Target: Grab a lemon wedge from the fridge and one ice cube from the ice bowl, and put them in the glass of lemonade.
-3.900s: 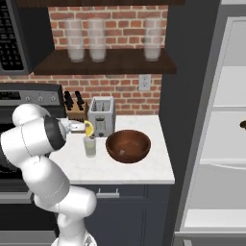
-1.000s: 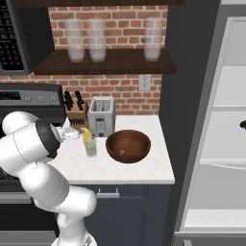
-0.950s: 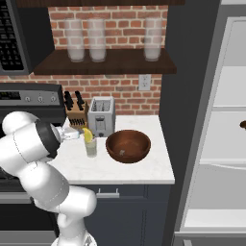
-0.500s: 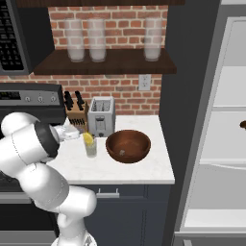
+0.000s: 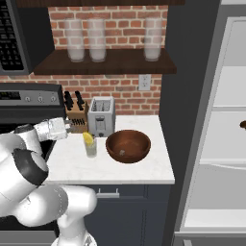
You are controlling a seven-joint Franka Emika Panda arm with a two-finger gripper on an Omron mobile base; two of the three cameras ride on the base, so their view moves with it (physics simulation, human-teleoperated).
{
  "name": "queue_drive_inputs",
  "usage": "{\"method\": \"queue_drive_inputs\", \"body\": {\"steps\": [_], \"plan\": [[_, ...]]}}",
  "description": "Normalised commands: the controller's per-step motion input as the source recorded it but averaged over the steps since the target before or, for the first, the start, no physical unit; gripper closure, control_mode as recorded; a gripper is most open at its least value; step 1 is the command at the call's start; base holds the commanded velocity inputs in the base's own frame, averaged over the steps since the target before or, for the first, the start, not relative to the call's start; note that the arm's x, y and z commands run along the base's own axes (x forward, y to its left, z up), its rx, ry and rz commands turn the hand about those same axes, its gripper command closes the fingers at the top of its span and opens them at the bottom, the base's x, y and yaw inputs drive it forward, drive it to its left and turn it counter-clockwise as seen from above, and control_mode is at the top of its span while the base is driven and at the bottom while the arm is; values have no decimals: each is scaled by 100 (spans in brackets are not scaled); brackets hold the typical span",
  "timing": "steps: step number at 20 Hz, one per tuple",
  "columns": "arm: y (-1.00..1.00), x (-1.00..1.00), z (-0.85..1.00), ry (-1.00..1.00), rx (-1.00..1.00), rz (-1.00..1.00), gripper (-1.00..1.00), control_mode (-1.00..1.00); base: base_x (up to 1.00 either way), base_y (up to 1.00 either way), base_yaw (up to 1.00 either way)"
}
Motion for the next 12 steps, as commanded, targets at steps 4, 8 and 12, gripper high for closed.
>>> {"method": "queue_drive_inputs", "body": {"steps": [4, 8, 12], "plan": [[0, -99, 77, -12, 35, 0, -100, -100, 0, 0, 0], [3, -100, 44, -7, 9, 0, -100, -100, 0, 0, 0], [0, -99, 54, -11, 1, 0, -100, -100, 0, 0, 0]]}}
